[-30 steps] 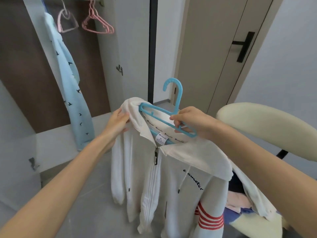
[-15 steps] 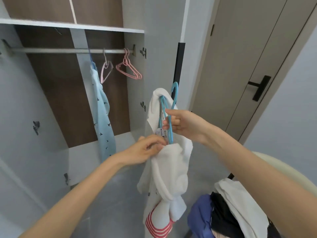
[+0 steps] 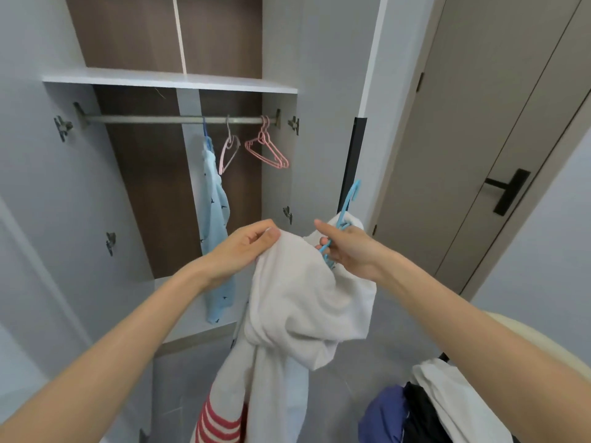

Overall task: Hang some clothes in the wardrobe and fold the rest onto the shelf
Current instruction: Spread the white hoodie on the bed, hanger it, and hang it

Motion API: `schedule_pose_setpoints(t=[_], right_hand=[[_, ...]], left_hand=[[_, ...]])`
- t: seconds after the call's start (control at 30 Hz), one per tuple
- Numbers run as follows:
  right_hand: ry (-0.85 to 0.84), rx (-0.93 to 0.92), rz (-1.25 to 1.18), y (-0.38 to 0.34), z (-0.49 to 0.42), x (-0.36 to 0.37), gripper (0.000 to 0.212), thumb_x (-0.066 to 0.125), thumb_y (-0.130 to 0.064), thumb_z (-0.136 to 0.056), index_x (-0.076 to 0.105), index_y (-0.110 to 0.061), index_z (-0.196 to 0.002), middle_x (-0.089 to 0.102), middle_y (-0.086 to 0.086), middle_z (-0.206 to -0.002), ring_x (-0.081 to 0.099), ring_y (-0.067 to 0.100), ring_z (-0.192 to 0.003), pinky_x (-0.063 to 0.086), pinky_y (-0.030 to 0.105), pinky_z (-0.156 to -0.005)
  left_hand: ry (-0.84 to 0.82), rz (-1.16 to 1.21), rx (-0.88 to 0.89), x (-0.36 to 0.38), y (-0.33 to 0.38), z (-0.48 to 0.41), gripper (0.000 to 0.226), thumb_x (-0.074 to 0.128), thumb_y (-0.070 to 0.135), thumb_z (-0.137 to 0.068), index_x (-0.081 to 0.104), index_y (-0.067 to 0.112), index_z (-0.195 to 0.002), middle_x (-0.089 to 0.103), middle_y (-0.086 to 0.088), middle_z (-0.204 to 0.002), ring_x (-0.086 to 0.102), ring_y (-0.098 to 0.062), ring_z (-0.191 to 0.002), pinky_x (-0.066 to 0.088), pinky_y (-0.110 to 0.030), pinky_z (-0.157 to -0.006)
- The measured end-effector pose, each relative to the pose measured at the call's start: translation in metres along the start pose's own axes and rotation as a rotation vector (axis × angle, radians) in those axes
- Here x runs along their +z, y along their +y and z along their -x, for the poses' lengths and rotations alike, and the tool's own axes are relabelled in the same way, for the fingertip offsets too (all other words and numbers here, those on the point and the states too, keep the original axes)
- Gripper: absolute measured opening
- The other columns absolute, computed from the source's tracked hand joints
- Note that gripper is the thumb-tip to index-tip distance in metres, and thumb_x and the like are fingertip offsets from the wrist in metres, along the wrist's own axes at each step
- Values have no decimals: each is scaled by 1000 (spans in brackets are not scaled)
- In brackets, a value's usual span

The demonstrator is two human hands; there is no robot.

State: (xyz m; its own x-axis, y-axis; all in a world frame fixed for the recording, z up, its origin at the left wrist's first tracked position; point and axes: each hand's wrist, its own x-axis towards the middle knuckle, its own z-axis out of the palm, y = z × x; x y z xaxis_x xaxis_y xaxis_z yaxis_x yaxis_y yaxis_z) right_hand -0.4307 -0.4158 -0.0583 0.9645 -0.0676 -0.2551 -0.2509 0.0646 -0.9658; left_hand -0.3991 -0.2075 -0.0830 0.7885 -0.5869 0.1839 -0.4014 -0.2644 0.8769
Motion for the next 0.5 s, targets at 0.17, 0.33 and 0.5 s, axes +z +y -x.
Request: schedule_pose_setpoints(t=[0.17,0.33,0.5], right_hand=[[-207,142,-376,0,4,13,3,54,-9,-95,56,-8,-98,72,4,-90,72,19,-76,53,41,-86],[-224,58,-510,-7,-8,34,38,39,-6,-102,38,-4,-140,66,6,-124,71,22,-96,57,44,-78],[-173,-70,-622,-27,-23,42,25,44,-7,-100,49,-10,-125,66,5,-122,68,22,-102,37,48,-110]], left_hand=[[103,-61,-113,-10,-32,5,16,48,11,-98,60,11,-86,53,15,-69,48,3,-64,38,-12,-65],[194,55,-217,-50,-28,12,19,46,10,-99,56,21,-109,56,12,-104,56,-7,-104,41,-11,-73],[556,275,-340,-89,-36,20,34,38,38,-101,65,17,-96,59,2,-84,50,-10,-70,39,-22,-65]])
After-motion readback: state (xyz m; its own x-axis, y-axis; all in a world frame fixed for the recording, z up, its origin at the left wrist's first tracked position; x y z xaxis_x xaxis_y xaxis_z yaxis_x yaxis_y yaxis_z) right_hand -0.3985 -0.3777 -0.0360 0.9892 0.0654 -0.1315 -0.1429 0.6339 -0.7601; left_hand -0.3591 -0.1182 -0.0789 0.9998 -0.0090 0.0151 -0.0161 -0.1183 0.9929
